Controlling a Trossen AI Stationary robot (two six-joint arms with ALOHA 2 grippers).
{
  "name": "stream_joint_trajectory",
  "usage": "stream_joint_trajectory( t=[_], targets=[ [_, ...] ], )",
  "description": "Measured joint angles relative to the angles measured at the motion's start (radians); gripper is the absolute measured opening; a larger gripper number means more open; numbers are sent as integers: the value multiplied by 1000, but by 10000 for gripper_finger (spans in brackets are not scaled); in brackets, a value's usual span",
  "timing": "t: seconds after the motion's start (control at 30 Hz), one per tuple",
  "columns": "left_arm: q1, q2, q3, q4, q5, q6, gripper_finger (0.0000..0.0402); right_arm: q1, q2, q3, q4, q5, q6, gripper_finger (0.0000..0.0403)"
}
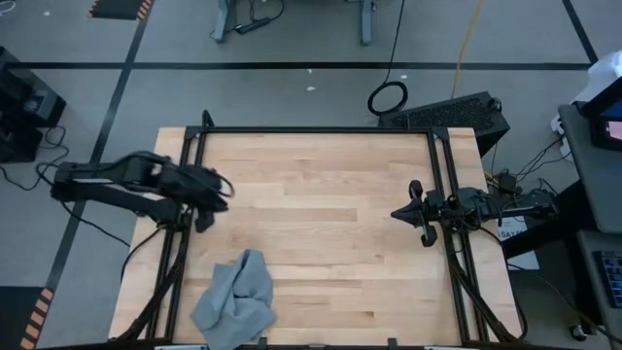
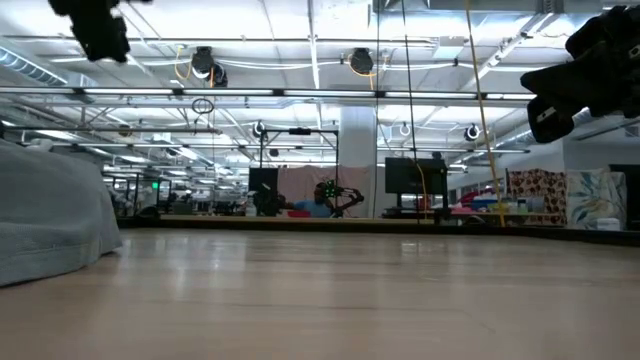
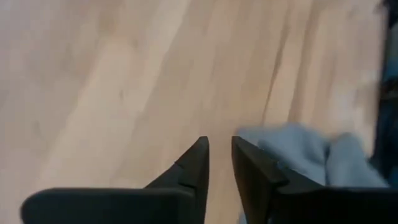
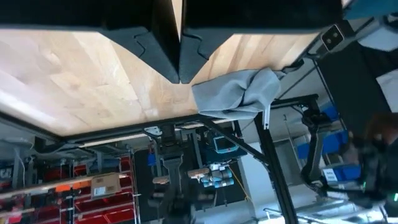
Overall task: Roll towel
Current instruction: Fold the gray towel on the table
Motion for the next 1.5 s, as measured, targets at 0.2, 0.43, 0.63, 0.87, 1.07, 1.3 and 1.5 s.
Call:
stream_joint_trajectory(
  t=[0.2, 0.43, 0.63, 0.87, 1.07, 1.3, 1.5],
  targets=[
    [-110, 114, -136, 122, 106, -119, 113, 0, 7, 0, 0, 0, 56, 0],
    [-257, 239, -267, 469, 118, -193, 177, 0, 39, 0, 0, 2, 105, 0],
    [-336, 402, -275, 535, 103, -189, 210, 0, 102, 0, 1, 9, 128, 0],
    [-355, 539, -273, 590, 66, -190, 128, 0, 173, 0, 9, 56, 96, 0],
    [-327, 540, -216, 591, -64, -146, 11, 0, 201, 0, 19, 59, 80, 0],
    [-266, 535, -65, 621, -261, 193, 4, 0, 217, 0, 75, 62, 118, 0],
    [-241, 534, 5, 886, -345, 656, 4, 2, 266, 0, 159, 87, 161, 0]
  ],
)
